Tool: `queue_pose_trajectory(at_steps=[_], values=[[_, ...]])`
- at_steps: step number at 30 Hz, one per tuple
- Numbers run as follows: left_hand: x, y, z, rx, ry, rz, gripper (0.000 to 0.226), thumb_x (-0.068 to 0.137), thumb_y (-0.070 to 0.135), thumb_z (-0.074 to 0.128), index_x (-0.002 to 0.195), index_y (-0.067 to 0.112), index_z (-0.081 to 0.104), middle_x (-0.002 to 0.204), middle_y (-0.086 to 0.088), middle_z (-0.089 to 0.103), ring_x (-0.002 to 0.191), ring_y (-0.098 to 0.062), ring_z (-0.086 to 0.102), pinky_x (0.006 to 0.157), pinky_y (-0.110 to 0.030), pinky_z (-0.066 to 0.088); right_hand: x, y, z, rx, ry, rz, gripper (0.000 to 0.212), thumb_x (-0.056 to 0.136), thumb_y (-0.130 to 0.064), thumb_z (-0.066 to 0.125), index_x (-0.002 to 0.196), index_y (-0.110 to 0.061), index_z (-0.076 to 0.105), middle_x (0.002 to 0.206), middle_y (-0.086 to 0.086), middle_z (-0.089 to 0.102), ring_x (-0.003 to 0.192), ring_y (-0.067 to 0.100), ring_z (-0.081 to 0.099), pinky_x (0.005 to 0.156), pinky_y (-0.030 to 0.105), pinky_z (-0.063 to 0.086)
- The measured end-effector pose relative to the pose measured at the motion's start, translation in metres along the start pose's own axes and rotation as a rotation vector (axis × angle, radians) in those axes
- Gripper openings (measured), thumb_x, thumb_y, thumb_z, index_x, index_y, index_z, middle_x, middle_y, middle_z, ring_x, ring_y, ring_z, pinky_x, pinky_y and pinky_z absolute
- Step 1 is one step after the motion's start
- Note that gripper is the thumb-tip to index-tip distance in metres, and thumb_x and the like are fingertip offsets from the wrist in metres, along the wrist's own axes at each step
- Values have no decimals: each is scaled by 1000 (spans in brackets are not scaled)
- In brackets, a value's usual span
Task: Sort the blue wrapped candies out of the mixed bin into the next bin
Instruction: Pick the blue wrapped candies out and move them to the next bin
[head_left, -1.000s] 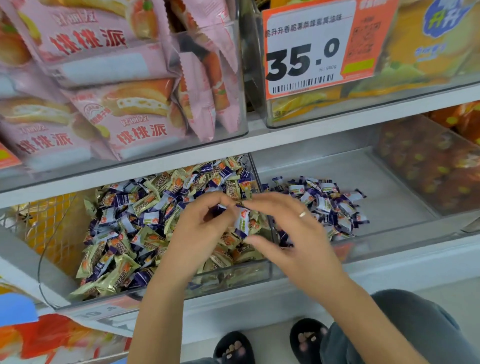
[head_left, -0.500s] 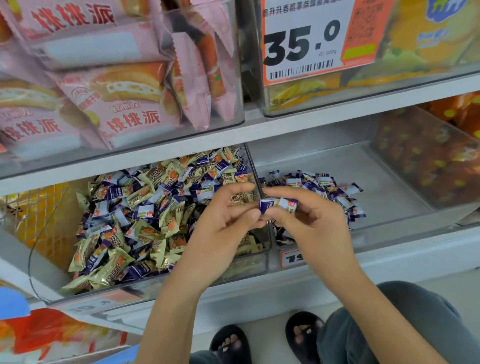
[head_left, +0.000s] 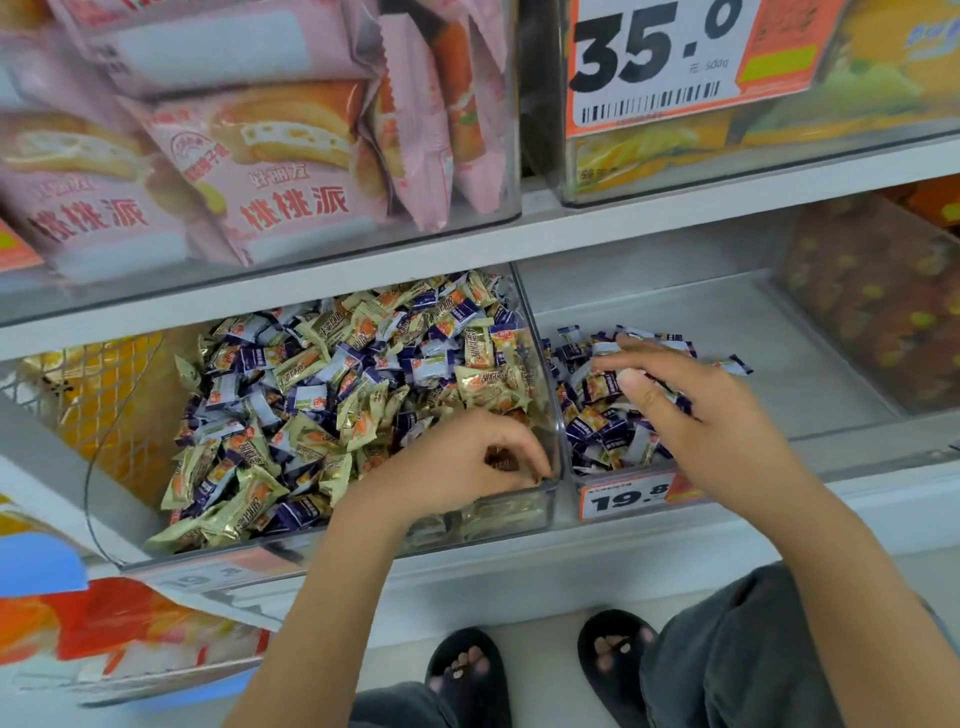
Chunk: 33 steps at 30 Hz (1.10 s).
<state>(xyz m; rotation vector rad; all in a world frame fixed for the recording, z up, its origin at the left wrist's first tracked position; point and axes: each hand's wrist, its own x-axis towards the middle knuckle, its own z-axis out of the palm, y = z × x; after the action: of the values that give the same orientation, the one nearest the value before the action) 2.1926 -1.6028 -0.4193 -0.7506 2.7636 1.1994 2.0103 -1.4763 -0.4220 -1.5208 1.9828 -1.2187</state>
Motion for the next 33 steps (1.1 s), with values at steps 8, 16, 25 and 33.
queue_pose_trajectory(at_steps=[8, 16, 25, 33], values=[[25, -17, -4, 296, -296, 1, 32, 86, 18, 65, 118, 20, 62, 122, 6, 57, 103, -3, 47, 87, -16, 35, 4, 0, 10, -62, -51, 5, 33, 90, -40, 49, 120, -34, 60, 123, -23, 55, 108, -18, 42, 85, -8, 24], [0, -29, -29, 529, 7, 31, 9, 75, 33, 72, 81, 37, 67, 89, 29, 55, 99, 6, 43, 107, -25, 9, 4, 5, 3, -20, -50, 30, 33, 87, -44, 46, 116, -39, 60, 114, -35, 53, 102, -27, 44, 83, -4, 33], [1, -26, -18, 307, 50, 191, 22, 76, 19, 72, 93, 34, 72, 92, 25, 66, 92, 7, 56, 96, -18, 36, 3, 7, 6, -35, -3, 37, 27, 91, -36, 49, 115, -37, 62, 109, -34, 56, 101, -24, 46, 82, -5, 32], [15, -30, 0, 700, -78, 127, 53, 89, 10, 51, 131, 43, 45, 137, 28, 40, 117, -12, 28, 88, -22, 16, 3, 2, 9, -71, -19, 52, 29, 90, -42, 47, 115, -39, 61, 113, -25, 61, 89, 21, 65, 81, 28, 52]])
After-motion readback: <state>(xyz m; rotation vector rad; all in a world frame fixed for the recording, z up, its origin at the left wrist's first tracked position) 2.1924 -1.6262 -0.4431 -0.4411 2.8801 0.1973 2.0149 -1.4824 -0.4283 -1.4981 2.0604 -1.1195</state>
